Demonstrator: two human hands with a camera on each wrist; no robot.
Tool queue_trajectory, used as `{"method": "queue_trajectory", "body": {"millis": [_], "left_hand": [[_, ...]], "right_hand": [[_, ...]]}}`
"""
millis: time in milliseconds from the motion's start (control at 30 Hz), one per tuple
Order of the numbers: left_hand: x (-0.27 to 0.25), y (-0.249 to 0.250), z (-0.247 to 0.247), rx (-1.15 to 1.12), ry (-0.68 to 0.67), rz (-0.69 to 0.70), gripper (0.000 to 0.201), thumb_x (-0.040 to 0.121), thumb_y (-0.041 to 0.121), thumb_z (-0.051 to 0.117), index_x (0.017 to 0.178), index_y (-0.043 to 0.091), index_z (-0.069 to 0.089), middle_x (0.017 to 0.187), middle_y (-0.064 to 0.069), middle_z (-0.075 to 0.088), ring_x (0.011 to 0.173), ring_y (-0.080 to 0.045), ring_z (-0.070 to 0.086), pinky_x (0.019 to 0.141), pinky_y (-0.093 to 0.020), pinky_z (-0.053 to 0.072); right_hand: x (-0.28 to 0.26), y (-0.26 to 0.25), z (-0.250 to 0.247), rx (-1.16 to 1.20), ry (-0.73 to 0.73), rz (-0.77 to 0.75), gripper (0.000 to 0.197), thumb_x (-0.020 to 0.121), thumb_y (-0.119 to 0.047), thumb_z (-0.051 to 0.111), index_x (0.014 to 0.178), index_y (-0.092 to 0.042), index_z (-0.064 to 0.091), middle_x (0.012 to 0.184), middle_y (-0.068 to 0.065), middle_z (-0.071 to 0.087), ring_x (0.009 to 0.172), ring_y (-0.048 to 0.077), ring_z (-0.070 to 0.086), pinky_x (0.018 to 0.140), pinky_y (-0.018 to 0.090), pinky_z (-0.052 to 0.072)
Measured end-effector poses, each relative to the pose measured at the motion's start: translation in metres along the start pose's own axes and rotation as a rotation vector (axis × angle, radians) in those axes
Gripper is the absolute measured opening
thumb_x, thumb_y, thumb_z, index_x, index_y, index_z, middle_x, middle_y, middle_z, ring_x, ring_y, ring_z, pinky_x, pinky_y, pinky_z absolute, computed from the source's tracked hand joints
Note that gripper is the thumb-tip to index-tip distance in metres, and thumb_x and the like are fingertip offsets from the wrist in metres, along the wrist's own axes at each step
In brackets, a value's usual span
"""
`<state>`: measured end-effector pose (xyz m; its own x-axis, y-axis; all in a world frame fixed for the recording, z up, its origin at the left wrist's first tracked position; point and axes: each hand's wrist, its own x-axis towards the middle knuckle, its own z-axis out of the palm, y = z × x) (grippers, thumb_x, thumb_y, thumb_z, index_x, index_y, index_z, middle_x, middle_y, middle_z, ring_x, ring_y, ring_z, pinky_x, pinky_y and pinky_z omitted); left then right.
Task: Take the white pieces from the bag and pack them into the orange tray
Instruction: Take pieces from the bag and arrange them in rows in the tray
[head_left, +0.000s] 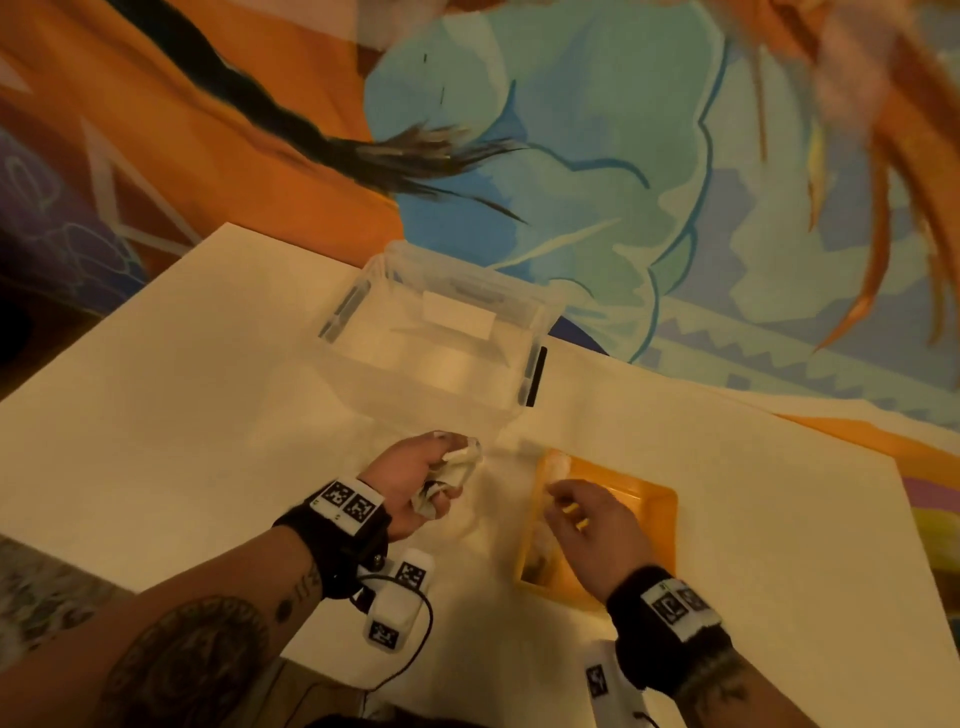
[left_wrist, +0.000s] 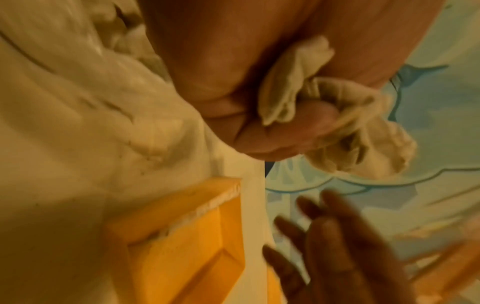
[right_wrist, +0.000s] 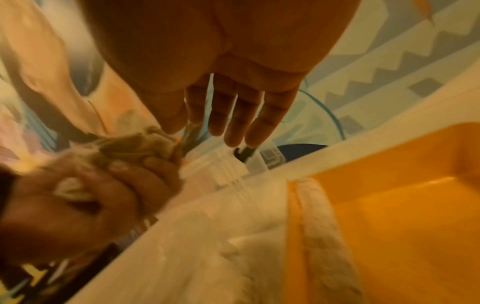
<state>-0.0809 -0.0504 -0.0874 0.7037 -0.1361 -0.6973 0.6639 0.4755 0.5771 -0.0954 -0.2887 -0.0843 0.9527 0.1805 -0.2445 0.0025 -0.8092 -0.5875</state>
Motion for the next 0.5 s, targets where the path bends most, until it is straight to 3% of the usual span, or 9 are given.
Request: {"method": "queue_trajectory", "body": {"millis": [133, 233, 367, 500], "left_hand": [[0.002, -0.018, 0.041, 0.089, -0.073, -0.027, 0.012, 0.098, 0.017, 0.052, 0.101, 0.015, 0.064, 0.076, -0.006, 0.054, 0.045, -0.011, 0.042, 0.032, -0.014, 0.029], [0.003, -0.027, 0.064, 0.135, -0.122, -0.021, 0.013, 0.101, 0.019, 0.048, 0.099, 0.017, 0.06, 0.066, -0.001, 0.05, 0.043, -0.009, 0.039, 0.032, -0.013, 0.027], [0.0, -0.035, 0.083, 0.171, -0.15, 0.007, 0.012, 0.1, 0.026, 0.051, 0.103, 0.017, 0.06, 0.065, -0.001, 0.051, 0.043, -0.009, 0.038, 0.032, -0.014, 0.028], [-0.006, -0.043, 0.1, 0.234, -0.131, 0.087, 0.043, 0.083, 0.053, 0.063, 0.108, 0.018, 0.064, 0.062, 0.001, 0.054, 0.045, -0.01, 0.04, 0.035, -0.017, 0.029]], "right_hand": [[0.0, -0.024, -0.015, 0.199, 0.046, -0.241, 0.038, 0.09, -0.033, 0.066, 0.127, -0.038, 0.057, 0.118, -0.022, 0.048, 0.098, -0.006, 0.052, 0.075, 0.008, 0.046], [0.0, -0.023, -0.025, 0.287, 0.118, -0.295, 0.024, 0.091, -0.024, 0.066, 0.114, -0.028, 0.069, 0.107, -0.015, 0.057, 0.092, -0.003, 0.055, 0.074, 0.007, 0.044], [-0.003, -0.005, -0.039, 0.537, 0.13, -0.085, 0.011, 0.093, -0.027, 0.064, 0.097, -0.021, 0.072, 0.091, -0.005, 0.069, 0.076, 0.001, 0.061, 0.068, 0.013, 0.046], [-0.008, 0.008, -0.05, 0.902, 0.083, 0.143, 0.019, 0.096, -0.029, 0.06, 0.084, -0.017, 0.069, 0.076, -0.005, 0.069, 0.076, 0.011, 0.063, 0.068, 0.029, 0.052]]}}
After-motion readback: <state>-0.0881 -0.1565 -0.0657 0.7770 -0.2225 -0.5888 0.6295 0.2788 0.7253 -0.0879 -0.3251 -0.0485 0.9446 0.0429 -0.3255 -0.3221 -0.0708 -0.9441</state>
